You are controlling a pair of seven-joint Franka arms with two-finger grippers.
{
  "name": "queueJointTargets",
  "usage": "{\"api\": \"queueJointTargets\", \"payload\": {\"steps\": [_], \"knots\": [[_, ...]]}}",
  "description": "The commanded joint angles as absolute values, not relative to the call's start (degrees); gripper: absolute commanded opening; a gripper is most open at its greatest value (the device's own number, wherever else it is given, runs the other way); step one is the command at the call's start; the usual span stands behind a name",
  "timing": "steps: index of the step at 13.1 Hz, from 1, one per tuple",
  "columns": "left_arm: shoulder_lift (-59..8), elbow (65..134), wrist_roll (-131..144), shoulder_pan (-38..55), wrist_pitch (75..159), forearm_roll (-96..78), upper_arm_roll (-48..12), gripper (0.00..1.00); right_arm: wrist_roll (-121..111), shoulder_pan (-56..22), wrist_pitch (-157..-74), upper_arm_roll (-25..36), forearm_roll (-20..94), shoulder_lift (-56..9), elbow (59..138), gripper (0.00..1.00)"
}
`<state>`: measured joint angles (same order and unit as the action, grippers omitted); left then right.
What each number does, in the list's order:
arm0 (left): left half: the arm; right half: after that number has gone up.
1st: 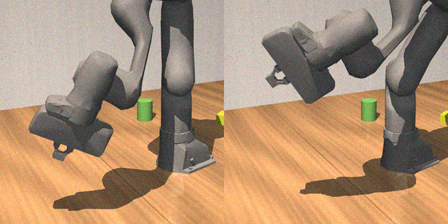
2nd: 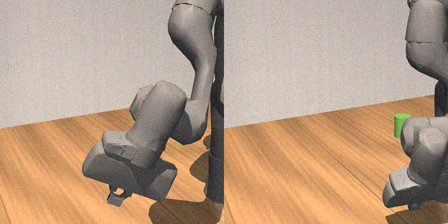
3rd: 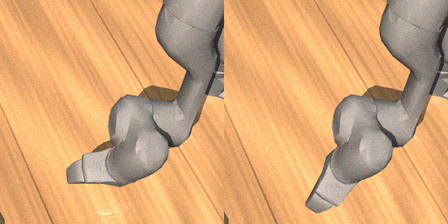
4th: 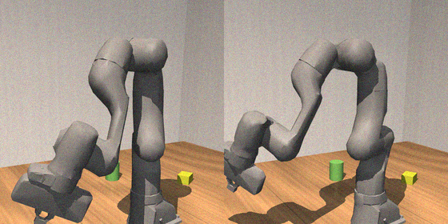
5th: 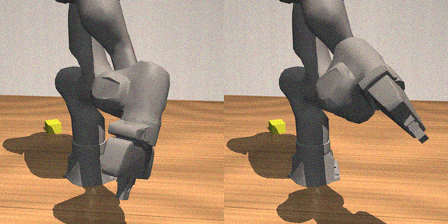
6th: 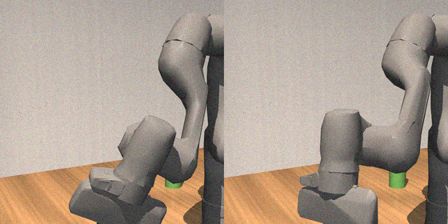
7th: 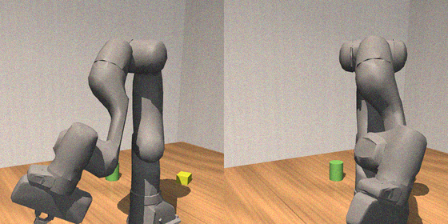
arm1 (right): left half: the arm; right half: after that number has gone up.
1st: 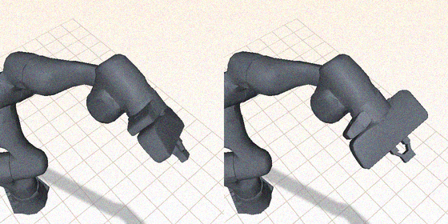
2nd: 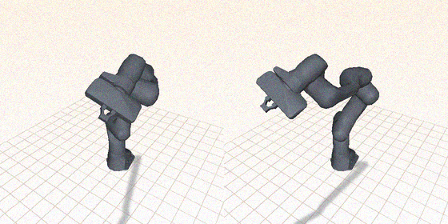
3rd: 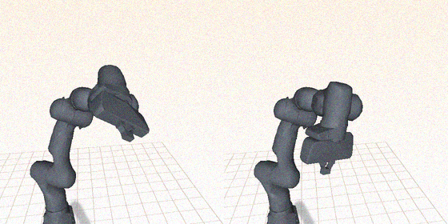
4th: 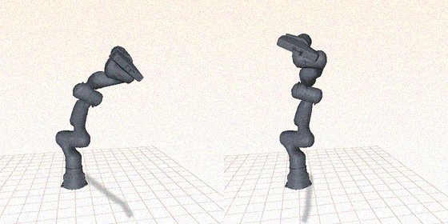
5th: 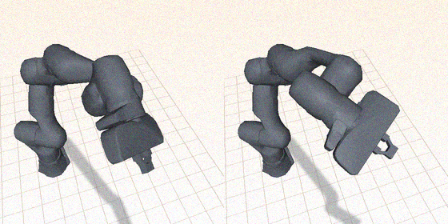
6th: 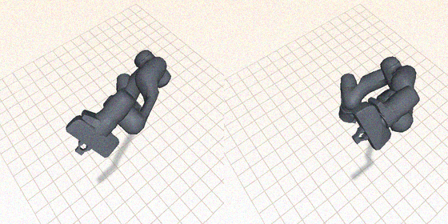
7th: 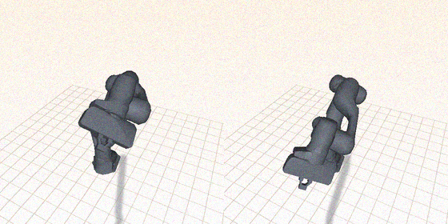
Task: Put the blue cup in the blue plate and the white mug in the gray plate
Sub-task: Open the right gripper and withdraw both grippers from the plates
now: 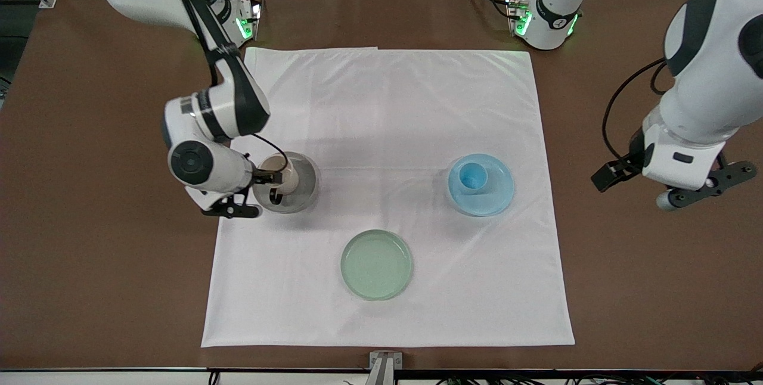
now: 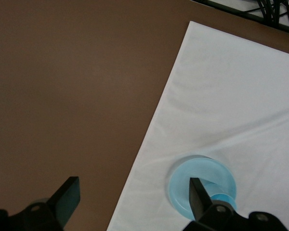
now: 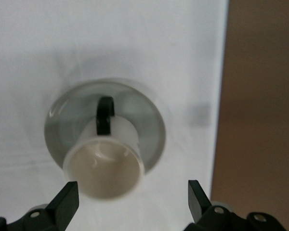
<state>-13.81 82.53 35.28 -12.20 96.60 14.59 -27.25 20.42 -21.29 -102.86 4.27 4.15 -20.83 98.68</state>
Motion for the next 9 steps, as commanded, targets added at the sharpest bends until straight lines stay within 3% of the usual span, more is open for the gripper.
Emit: {"api": "queueJointTargets", "payload": {"steps": [1,4,7,9], "knots": [[-9.9,83.1,27.6,-16.2,94.0,11.5,-27.7,1.00,16.4,-14.3,-93.2,3.6,2.9,-7.7,103.5,1.00],[-6.4,83.2,18.3,-19.8,91.9,8.3,-27.4,1.00,6.6,-5.7,-91.1,3.6,0.8,-0.6,106.3,1.00],[-5.3,83.1,16.4,-19.8,88.4,8.2,-27.5,1.00,-4.1,0.8,-92.8,3.6,-0.7,0.9,105.4,1.00],[-1.1,84.2,11.1,-18.6,87.5,6.2,-24.8,1.00,-6.7,2.1,-94.5,3.5,-0.8,0.5,102.2,1.00]]}}
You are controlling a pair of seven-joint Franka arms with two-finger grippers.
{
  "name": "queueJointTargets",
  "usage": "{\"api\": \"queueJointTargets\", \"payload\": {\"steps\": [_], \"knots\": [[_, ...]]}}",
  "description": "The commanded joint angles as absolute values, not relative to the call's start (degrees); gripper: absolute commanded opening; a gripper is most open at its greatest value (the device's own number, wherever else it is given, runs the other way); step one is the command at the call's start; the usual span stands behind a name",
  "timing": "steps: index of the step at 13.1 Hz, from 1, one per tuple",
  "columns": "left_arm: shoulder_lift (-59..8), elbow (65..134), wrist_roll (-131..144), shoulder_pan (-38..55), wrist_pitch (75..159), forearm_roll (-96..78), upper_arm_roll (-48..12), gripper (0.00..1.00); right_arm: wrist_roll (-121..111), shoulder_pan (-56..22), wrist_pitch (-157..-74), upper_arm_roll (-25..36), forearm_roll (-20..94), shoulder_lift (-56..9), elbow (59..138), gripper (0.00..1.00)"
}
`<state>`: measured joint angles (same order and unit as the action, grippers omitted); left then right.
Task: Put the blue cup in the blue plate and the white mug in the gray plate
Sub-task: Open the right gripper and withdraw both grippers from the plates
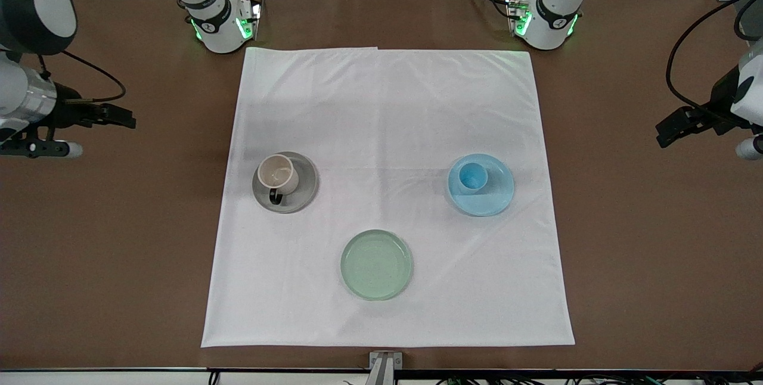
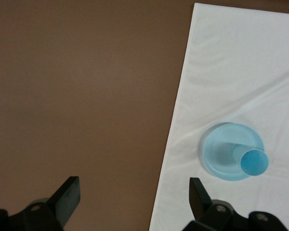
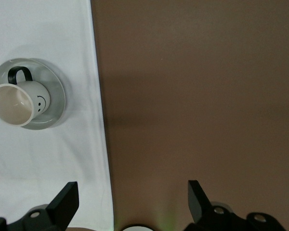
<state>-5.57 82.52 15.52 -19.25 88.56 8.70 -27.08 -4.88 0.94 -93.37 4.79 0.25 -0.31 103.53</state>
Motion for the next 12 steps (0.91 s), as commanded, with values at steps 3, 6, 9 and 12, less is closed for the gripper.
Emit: {"api": "queueJointTargets", "payload": {"steps": [3,6,9,12], "knots": [[3.2,88.3,8.4,-7.8,85.5,2.0,-12.9,1.00,-6.3,1.7,-94.0,3.3,-0.7,-0.1,94.6,1.00],[6.2,91.7,9.4,-0.2,84.4,0.4,-6.2,1.00,-6.6,1.9,-92.0,3.3,-0.3,-1.6,86.7,1.00],[8.3,94.2,9.7,1.9,84.4,0.3,-4.8,1.00,-6.5,2.0,-92.2,3.3,-0.1,-1.6,86.0,1.00],[9.6,95.5,9.8,2.4,84.4,0.3,-5.2,1.00,-6.4,2.0,-92.5,3.3,0.1,-1.6,85.0,1.00]]}}
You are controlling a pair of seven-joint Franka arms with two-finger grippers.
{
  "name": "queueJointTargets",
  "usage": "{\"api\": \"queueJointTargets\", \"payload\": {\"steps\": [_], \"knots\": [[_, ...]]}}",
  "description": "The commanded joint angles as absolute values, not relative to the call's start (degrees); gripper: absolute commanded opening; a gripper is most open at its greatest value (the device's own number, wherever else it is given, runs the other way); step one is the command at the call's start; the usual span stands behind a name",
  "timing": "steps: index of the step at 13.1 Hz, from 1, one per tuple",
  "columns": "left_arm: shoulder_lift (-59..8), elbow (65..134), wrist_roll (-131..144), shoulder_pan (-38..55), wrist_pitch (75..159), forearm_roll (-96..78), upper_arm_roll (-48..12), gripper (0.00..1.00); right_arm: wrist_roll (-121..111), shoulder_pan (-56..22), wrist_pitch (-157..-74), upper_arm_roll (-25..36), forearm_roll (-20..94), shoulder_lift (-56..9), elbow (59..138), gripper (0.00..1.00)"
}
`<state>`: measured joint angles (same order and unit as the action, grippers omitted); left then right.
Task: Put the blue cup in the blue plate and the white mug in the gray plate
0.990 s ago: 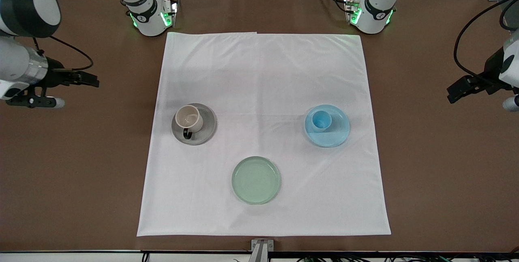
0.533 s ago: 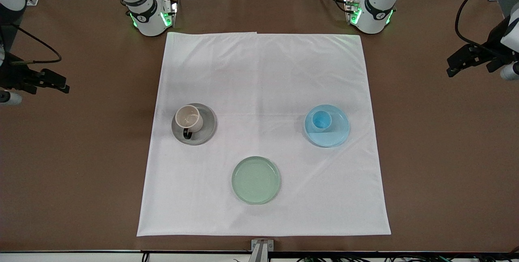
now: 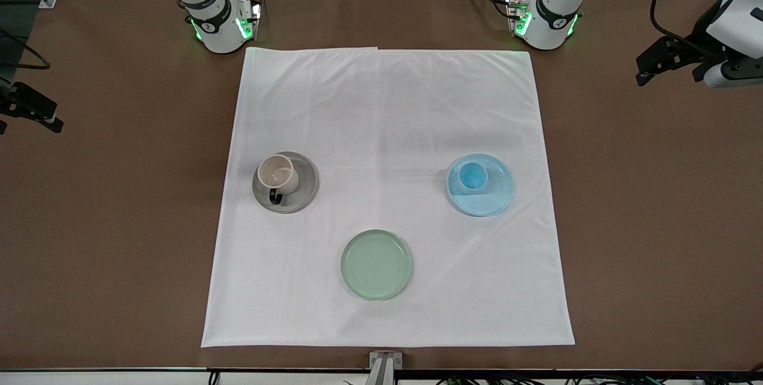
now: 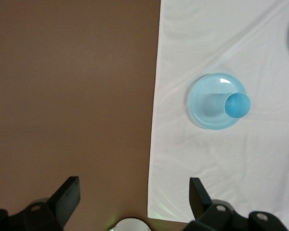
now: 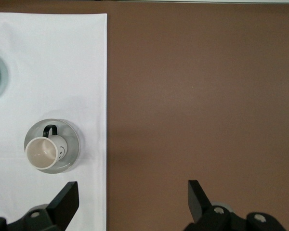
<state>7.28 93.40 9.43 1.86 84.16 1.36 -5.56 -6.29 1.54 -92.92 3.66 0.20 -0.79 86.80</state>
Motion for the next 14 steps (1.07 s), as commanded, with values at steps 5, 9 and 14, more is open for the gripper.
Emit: {"api": "queueJointTargets", "payload": {"steps": [5,9,14], "knots": [[9.5,95.4,9.1,0.7,84.4,0.4,-6.3,1.00,-6.6,2.1,-92.5,3.3,0.0,-1.6,84.9,1.00],[9.4,95.3,8.6,-0.6,84.2,0.4,-7.0,1.00,-6.5,2.1,-92.5,3.3,0.1,-1.6,85.0,1.00],[9.1,94.6,8.5,-0.5,84.2,0.7,-7.0,1.00,-6.5,2.1,-92.5,3.3,0.1,-1.6,84.9,1.00]]}}
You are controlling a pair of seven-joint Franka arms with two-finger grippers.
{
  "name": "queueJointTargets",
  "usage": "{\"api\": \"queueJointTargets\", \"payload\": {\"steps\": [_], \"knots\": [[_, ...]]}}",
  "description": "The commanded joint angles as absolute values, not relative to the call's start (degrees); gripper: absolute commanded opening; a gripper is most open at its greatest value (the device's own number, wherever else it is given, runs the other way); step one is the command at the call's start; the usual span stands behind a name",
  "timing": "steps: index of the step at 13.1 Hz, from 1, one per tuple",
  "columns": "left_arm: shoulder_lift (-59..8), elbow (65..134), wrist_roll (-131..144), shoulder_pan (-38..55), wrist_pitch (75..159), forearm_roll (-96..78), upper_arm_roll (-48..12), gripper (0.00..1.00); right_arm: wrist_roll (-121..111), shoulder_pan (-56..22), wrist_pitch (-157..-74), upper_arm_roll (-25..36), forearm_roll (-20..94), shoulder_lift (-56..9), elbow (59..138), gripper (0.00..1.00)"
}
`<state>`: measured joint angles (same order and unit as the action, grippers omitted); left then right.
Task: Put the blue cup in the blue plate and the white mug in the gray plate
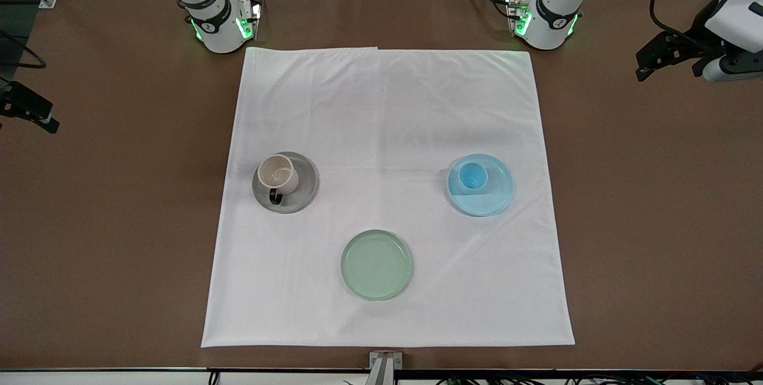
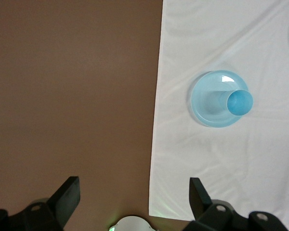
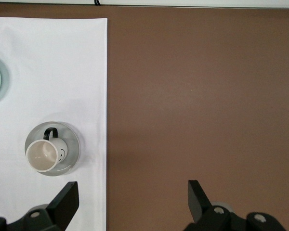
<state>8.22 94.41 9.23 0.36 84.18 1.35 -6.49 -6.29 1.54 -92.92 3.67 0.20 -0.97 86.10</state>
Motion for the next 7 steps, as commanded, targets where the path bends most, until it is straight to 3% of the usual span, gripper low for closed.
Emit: {"api": "queueJointTargets", "payload": {"steps": [1,7], "knots": [[8.9,94.1,8.5,-0.6,84.2,0.7,-7.0,1.00,-6.5,2.1,-92.5,3.3,0.1,-1.6,85.0,1.00],[8.4,93.3,6.6,-1.1,83.9,1.1,-6.3,1.00,-6.5,2.0,-92.6,3.3,0.2,-1.6,84.9,1.00]]}}
